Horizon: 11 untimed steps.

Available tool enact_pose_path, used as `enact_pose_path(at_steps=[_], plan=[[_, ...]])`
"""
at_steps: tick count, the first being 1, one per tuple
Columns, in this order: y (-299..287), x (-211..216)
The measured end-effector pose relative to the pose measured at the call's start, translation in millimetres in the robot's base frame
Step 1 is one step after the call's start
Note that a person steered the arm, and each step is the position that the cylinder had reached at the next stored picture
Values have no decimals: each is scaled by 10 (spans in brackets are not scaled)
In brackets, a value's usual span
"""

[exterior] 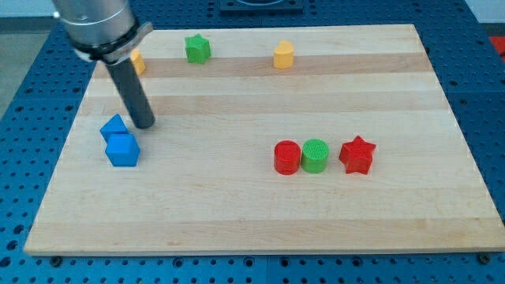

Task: Point your arm at the yellow heart

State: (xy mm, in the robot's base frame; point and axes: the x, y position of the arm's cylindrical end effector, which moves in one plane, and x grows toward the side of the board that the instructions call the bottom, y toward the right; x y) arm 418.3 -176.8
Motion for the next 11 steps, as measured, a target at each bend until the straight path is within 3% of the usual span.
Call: enact_pose_path(at_steps=[1,4,6,8,9,11], plan=[[373,-266],[1883,-475],[2623,-938],[2710,-1659],[2523,-1716],[1988,-1369]])
